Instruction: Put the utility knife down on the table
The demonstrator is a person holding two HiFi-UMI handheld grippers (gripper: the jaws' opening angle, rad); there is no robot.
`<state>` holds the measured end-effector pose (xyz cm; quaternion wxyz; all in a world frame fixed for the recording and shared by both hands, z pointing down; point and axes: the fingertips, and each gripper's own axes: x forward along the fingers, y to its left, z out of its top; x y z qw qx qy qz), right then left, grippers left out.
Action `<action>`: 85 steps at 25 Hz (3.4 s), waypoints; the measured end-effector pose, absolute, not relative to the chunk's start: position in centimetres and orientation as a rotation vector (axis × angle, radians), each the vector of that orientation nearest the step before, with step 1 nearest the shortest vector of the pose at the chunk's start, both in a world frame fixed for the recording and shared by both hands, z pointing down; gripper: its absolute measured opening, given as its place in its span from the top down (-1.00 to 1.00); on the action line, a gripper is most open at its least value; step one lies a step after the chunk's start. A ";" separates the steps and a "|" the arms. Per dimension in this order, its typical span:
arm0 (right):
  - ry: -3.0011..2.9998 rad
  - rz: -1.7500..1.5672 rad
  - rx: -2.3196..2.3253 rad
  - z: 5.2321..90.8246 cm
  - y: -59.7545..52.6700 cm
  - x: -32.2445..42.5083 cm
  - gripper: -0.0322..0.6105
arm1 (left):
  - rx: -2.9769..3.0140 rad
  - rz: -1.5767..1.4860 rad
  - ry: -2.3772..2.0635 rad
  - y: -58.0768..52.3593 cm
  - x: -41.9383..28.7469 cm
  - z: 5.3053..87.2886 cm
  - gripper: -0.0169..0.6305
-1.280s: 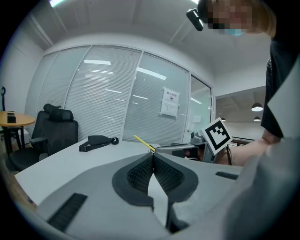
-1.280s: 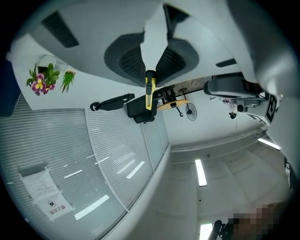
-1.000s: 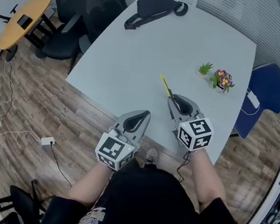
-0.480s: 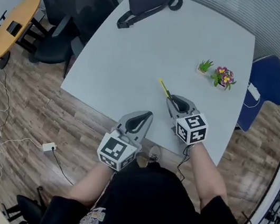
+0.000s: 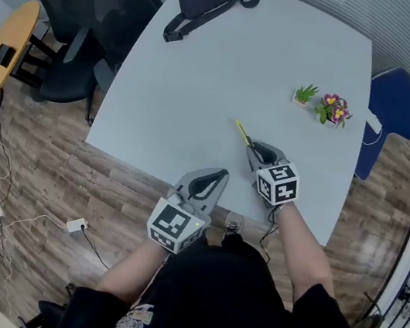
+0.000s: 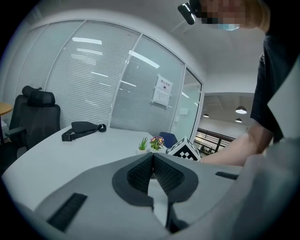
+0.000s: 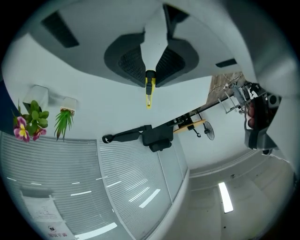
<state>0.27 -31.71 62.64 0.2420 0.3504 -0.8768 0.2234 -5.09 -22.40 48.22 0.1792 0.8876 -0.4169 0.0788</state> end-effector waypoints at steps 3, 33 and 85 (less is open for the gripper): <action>-2.347 0.632 0.964 64.5 -31.7 -0.1 0.68 | 2.507 0.228 -1.145 -22.6 -5.8 48.9 0.93; -2.131 0.653 0.955 71.8 -31.6 -1.5 0.67 | 2.481 0.276 -1.003 -23.9 -8.4 52.7 0.93; -2.891 0.307 0.856 39.9 -18.6 -1.1 0.89 | 2.507 0.061 -1.562 -13.5 -9.7 39.0 0.93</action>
